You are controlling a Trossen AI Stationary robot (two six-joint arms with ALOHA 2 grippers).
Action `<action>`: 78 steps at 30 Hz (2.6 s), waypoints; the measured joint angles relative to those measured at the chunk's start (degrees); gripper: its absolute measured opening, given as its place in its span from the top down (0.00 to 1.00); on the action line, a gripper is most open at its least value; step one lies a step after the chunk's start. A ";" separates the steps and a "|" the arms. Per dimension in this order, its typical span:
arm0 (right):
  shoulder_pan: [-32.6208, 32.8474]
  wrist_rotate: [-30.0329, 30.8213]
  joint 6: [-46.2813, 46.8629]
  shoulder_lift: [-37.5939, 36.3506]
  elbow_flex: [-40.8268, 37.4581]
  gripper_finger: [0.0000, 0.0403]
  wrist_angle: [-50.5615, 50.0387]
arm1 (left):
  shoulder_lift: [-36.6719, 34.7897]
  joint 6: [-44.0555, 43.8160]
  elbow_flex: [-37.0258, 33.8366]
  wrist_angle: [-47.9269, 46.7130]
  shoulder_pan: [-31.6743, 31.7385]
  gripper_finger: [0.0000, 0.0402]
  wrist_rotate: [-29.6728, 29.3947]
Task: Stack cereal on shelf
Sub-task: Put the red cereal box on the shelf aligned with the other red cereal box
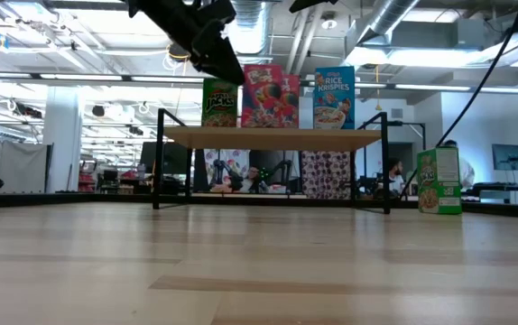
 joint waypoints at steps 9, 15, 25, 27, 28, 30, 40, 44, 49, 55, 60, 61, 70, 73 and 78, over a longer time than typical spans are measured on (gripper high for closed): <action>0.00 0.00 0.00 0.00 0.00 0.28 0.00 | 0.05 -0.11 0.00 0.62 0.00 0.61 0.84; 0.00 0.00 0.01 0.00 0.01 0.28 0.00 | 3.06 0.23 0.15 2.69 -0.01 0.61 1.22; 0.00 0.03 0.00 0.00 0.02 0.28 -0.39 | 4.42 0.66 0.04 4.22 -0.28 0.61 -0.08; 0.00 0.02 0.00 0.00 0.02 0.28 -0.39 | 4.46 0.66 0.04 4.97 -0.31 0.61 -0.08; 0.00 0.02 0.00 0.00 0.02 0.28 -0.41 | 4.46 0.64 0.04 5.06 -0.31 0.61 -0.06; 0.00 0.02 0.00 0.00 0.02 0.28 -0.42 | 4.48 0.64 0.04 5.04 -0.31 0.61 -0.06; 0.02 0.02 0.02 0.00 0.02 0.28 -0.44 | 4.50 0.70 0.04 6.70 -0.28 0.61 -0.01; 0.02 0.02 0.02 0.00 0.02 0.28 -0.42 | 4.63 0.70 0.04 6.71 -0.28 0.61 1.52; 0.01 0.02 0.02 0.00 0.02 0.28 -0.42 | 4.77 0.75 0.04 6.76 -0.28 0.61 1.50; 0.01 0.02 0.04 0.00 0.02 0.28 -0.42 | 4.77 1.16 0.04 7.57 -0.26 0.61 1.32; 0.01 0.02 0.04 0.00 0.02 0.28 -0.42 | 4.77 1.17 0.04 8.20 -0.26 0.61 2.11; 0.02 0.02 0.04 0.00 0.02 0.28 -0.42 | 4.77 1.16 0.03 8.49 -0.26 0.61 2.65; 0.01 0.02 0.04 0.00 0.02 0.28 -0.42 | 4.77 2.62 0.02 8.95 -0.13 0.61 0.27; 0.01 0.02 0.04 0.00 0.02 0.28 -0.42 | 4.77 2.63 0.02 8.79 0.04 0.61 0.02; 0.00 0.02 0.04 0.00 0.02 0.28 -0.42 | 4.77 2.61 0.02 9.14 0.04 0.61 0.00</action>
